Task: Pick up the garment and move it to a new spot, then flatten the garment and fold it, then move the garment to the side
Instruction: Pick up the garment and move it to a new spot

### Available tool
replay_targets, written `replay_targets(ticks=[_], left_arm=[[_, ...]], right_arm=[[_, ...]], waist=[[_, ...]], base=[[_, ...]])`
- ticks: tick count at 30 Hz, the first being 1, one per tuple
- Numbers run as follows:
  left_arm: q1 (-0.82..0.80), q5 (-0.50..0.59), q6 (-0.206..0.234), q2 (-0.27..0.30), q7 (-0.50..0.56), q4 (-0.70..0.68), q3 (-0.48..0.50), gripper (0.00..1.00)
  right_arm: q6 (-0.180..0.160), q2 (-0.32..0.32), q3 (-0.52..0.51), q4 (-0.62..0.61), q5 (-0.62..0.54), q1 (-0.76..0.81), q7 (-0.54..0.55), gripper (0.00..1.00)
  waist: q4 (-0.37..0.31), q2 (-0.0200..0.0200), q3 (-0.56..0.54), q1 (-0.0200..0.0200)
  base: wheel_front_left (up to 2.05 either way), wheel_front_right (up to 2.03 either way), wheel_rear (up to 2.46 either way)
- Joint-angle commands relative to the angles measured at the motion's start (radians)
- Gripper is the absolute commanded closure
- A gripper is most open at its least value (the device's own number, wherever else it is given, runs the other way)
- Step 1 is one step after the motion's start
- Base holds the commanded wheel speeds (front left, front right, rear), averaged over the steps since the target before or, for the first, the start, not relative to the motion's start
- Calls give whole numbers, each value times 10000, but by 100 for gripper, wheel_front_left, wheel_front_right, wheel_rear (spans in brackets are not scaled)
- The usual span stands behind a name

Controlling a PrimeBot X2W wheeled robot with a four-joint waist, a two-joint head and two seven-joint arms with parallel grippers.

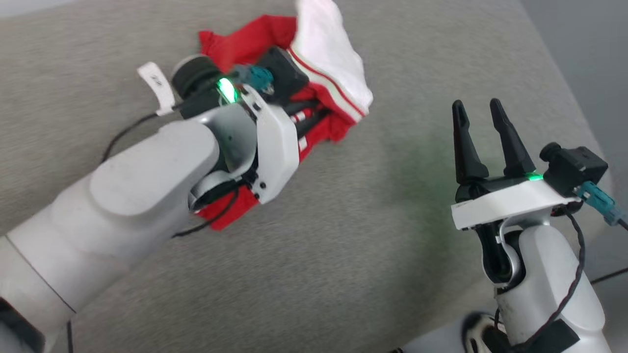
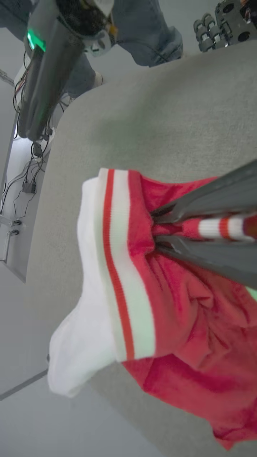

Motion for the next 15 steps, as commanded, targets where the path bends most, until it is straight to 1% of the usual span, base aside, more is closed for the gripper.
replay_targets(ticks=[1,3,8,12,15], left_arm=[[242,86,27,81,185,-12,-27,100],[632,233,27,9,591,-107,-44,100],[1286,496,27,284,1695,-257,-51,100],[1550,424,27,523,2303,-349,-82,100],[1567,519,27,600,2493,-391,-106,100]], right_arm=[[-3,41,13,-54,190,117,-18,0],[-3,38,21,-102,390,218,-19,0],[-3,32,136,-191,723,353,-19,0],[-3,34,148,-247,782,412,-18,0],[-3,34,76,-272,712,359,-18,0]], waist=[[-805,0,466,0],[-1049,0,514,0],[-1511,0,567,0],[-1601,0,603,0],[-1488,0,618,0]], base=[[0,0,0],[0,0,0],[0,0,0],[0,0,0],[0,0,0]])
